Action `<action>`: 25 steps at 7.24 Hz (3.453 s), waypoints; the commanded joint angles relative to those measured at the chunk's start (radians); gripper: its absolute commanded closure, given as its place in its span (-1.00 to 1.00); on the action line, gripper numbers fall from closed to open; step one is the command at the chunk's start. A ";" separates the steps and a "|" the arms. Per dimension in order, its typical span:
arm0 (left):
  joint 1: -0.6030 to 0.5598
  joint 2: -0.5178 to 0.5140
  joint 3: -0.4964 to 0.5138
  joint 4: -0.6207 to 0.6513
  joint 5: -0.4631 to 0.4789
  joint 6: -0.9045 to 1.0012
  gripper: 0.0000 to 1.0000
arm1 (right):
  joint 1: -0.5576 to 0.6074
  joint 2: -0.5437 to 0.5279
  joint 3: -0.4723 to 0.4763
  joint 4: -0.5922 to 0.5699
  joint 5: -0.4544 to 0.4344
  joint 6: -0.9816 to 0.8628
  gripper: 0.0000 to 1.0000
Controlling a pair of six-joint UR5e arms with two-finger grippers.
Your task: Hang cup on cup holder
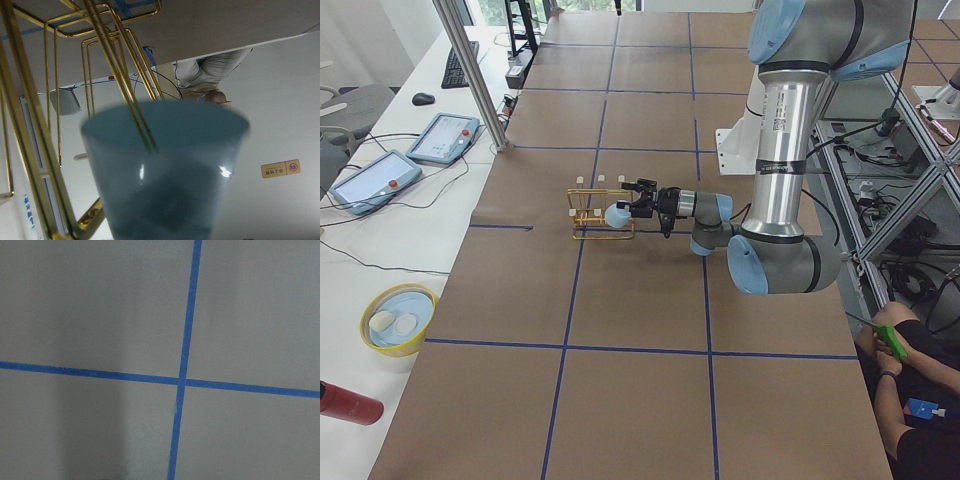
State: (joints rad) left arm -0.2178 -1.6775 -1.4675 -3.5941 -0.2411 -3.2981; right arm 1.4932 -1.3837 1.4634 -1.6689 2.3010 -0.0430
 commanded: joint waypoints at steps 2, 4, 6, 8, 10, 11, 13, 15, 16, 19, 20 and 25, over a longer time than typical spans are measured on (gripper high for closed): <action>-0.003 0.013 -0.037 0.006 -0.006 0.006 -1.00 | 0.001 0.000 0.000 0.000 0.000 0.000 -1.00; -0.009 0.118 -0.172 0.052 -0.100 0.064 -1.00 | 0.001 0.000 0.000 0.000 0.000 0.000 -1.00; -0.034 0.163 -0.180 0.046 -0.145 0.205 -1.00 | 0.001 0.000 0.000 0.000 0.000 0.000 -1.00; -0.060 0.174 -0.198 0.040 -0.246 0.433 -1.00 | 0.001 0.000 0.000 0.000 0.000 0.000 -1.00; -0.147 0.174 -0.224 0.035 -0.425 0.689 -1.00 | 0.001 0.000 0.000 0.000 0.000 0.000 -1.00; -0.194 0.173 -0.232 0.037 -0.476 0.775 -1.00 | 0.001 0.000 0.000 0.000 0.000 0.000 -1.00; -0.299 0.167 -0.241 0.040 -0.602 0.959 -1.00 | 0.001 0.000 0.000 0.000 0.000 0.000 -1.00; -0.435 0.167 -0.238 0.063 -0.741 1.027 -1.00 | 0.001 0.000 0.000 0.000 0.000 0.000 -1.00; -0.489 0.177 -0.238 0.108 -0.806 1.061 -1.00 | 0.001 0.000 0.000 0.000 0.000 0.000 -1.00; -0.691 0.208 -0.234 0.271 -1.085 1.194 -1.00 | 0.001 0.000 0.000 0.000 0.000 0.000 -1.00; -0.760 0.220 -0.223 0.320 -1.209 1.271 -1.00 | 0.001 0.000 0.000 0.000 0.000 0.000 -1.00; -1.016 0.280 -0.228 0.674 -1.665 1.755 -1.00 | 0.001 0.000 0.000 0.000 0.000 0.000 -1.00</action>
State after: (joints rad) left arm -1.1646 -1.3996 -1.6927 -3.0293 -1.7964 -1.6774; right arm 1.4941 -1.3837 1.4634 -1.6690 2.3010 -0.0430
